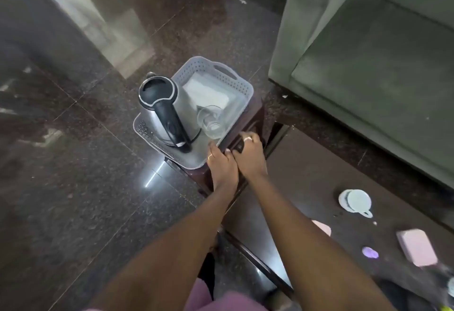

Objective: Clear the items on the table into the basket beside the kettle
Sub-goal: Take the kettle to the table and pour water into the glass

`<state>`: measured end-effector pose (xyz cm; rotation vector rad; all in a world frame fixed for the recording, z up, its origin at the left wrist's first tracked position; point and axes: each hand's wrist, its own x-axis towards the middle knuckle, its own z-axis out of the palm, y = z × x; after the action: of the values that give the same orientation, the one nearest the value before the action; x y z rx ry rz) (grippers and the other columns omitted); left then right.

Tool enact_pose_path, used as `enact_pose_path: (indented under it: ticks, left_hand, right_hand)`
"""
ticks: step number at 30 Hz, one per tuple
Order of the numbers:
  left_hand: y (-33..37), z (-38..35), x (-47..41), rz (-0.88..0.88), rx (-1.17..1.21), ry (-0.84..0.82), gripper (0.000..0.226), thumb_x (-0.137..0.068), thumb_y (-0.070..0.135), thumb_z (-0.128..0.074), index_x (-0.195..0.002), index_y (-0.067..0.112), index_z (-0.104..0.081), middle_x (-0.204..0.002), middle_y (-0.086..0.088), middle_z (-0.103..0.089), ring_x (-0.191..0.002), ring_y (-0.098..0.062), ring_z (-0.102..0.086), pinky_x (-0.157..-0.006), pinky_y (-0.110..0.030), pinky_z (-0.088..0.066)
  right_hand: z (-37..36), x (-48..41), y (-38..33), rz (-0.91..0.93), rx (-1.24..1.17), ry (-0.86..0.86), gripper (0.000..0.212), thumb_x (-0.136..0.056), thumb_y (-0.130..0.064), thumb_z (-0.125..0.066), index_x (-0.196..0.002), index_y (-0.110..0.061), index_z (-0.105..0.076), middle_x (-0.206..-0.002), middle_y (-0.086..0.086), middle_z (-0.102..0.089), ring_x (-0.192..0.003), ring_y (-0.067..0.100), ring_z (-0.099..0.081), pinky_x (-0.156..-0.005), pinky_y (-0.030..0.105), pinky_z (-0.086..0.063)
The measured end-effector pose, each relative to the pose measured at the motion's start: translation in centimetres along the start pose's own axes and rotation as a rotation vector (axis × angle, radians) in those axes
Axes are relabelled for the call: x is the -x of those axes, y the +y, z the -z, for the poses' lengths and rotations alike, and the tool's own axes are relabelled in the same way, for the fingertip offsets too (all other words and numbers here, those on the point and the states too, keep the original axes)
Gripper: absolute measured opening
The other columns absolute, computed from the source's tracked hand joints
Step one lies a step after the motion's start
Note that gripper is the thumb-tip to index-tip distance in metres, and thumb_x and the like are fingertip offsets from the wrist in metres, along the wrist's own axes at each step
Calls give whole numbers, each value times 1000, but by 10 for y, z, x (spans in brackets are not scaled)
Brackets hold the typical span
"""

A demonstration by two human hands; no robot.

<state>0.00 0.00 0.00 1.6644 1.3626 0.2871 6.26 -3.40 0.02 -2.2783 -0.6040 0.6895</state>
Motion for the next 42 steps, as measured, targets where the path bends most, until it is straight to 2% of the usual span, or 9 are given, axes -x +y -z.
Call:
enact_pose_path:
  ticks: [6,9,17,22,27,29,31,36,42]
  left_hand:
    - [-22,21,-54,83,172,9,51,-100,17,-36,-146,5,-17,-153,-18,-24,-141,-27,-23,-113,-30,-16]
    - [-30,22,-67,38,229,-52,50,-101,26,-33,-148,17,-19,-154,-9,-26,-141,-23,-25,-113,-30,-20]
    - [-23,23,-88,-67,241,-88,51,-102,37,-24,-149,20,-13,-156,-5,-19,-143,-22,-19,-117,-38,-18]
    - [-22,20,-73,-396,288,3,73,-94,55,-25,-145,4,-17,-153,-14,-21,-142,-26,-22,-116,-46,-23]
    - [-2,-9,-48,-690,326,27,78,-93,57,-25,-143,-2,-13,-145,-13,-12,-140,-9,-18,-113,-20,-25]
    - [-2,-22,-36,-726,334,-57,75,-93,59,-27,-145,9,-8,-147,-8,-14,-140,-21,-22,-113,-37,-29]
    - [-3,-37,-19,-708,336,-190,73,-91,62,-28,-144,15,-8,-148,-13,-20,-138,-31,-26,-112,-48,-28]
    - [-24,-64,25,-420,349,-497,75,-90,61,-35,-143,14,-10,-144,-15,-30,-131,-24,-40,-106,-35,-40]
    - [-63,-88,37,-221,122,-682,55,-101,17,-33,-148,13,-5,-140,-13,-45,-127,-24,-46,-104,-31,-37]
  right_hand:
    - [-38,-66,-40,88,165,-120,100,-73,-22,-78,-147,-9,-12,-155,12,-11,-143,30,-11,-114,40,-25]
    - [-53,-91,-50,104,326,-139,90,-84,-14,-64,-148,-7,-2,-157,13,-6,-144,32,-5,-118,41,-17]
    - [-62,-115,-66,51,391,-125,41,-89,-9,-49,-128,-3,-39,-128,18,-38,-116,38,-40,-92,46,-45]
    - [-33,-101,-74,220,298,-22,66,-78,-21,-68,-134,-8,-35,-131,12,-39,-118,31,-41,-89,40,-46]
    - [19,-72,-61,276,187,179,78,-72,-34,-69,-138,-10,-34,-136,10,-40,-120,34,-42,-88,44,-47]
    - [35,-59,-40,178,77,213,84,-67,-42,-70,-138,-12,-34,-138,8,-39,-122,34,-42,-93,41,-43]
    - [48,-43,-5,57,34,242,89,-64,-40,-74,-138,-12,-33,-139,7,-37,-124,33,-41,-96,33,-37]
    - [42,-4,88,-239,122,219,96,-62,-25,-80,-142,-12,-27,-143,6,-33,-124,33,-37,-92,32,-38]
    - [9,21,153,-390,183,148,93,-67,-24,-79,-142,-10,-26,-143,8,-33,-123,33,-36,-92,42,-44]
